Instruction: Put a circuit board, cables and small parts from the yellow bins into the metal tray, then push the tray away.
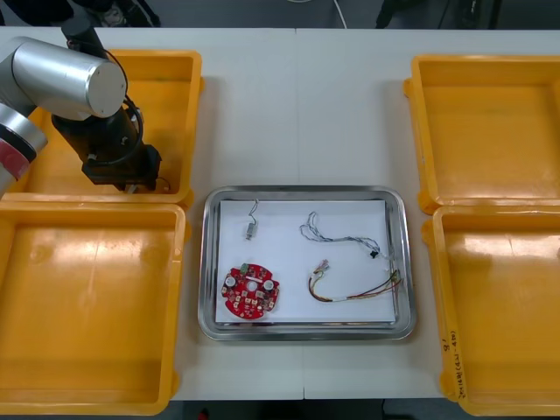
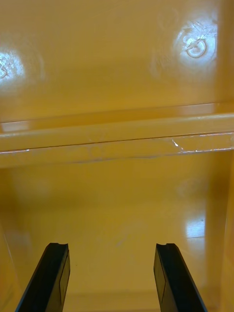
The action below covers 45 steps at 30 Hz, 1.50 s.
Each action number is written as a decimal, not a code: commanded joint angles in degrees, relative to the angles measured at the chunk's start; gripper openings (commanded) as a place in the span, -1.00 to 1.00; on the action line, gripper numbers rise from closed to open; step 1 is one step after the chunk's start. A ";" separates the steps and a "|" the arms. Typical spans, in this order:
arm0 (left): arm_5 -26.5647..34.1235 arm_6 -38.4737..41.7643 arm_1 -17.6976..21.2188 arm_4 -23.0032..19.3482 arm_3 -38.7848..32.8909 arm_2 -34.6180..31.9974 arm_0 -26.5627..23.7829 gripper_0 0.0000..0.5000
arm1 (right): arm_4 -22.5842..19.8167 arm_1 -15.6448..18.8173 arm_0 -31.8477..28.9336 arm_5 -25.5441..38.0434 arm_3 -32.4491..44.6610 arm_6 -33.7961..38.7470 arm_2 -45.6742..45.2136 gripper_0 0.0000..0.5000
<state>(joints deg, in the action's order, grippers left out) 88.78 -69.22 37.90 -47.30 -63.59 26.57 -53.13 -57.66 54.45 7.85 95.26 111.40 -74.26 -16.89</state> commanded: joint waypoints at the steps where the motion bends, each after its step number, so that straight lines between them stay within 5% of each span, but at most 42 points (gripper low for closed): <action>1: 0.78 -6.19 2.35 -0.60 -0.39 1.03 -2.94 1.00 | -0.70 2.59 -0.64 0.19 1.62 0.69 -2.54 1.00; 13: 0.69 -8.56 2.35 0.63 -0.22 3.14 -2.94 0.93 | -1.23 2.59 -0.55 1.51 1.62 0.69 -2.98 1.00; 17: 0.43 -9.09 2.35 0.98 -0.22 3.58 -2.94 -0.01 | -1.32 2.59 -0.64 1.51 1.62 0.69 -2.98 1.00; 18: 0.34 -9.26 2.35 0.98 -0.22 3.58 -2.94 -0.85 | -1.32 2.59 -0.55 1.51 1.62 0.69 -2.89 1.00; 19: 0.34 -9.35 2.35 1.07 -0.22 3.58 -2.94 -1.00 | -1.32 2.59 -0.64 1.51 1.62 0.69 -2.98 1.00; 33: 0.25 -10.05 2.61 0.46 -0.22 2.87 -3.03 -1.00 | -1.76 2.59 -0.64 1.77 1.62 0.69 -2.98 1.00; 45: 3.68 -11.20 2.96 2.39 -1.01 -5.92 -5.32 -1.00 | -1.85 2.59 -0.64 1.86 1.62 0.69 -3.15 1.00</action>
<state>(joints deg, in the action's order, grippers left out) 91.49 -74.45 38.64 -45.68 -63.59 23.20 -54.77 -59.06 54.45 7.84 96.85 111.44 -74.26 -17.71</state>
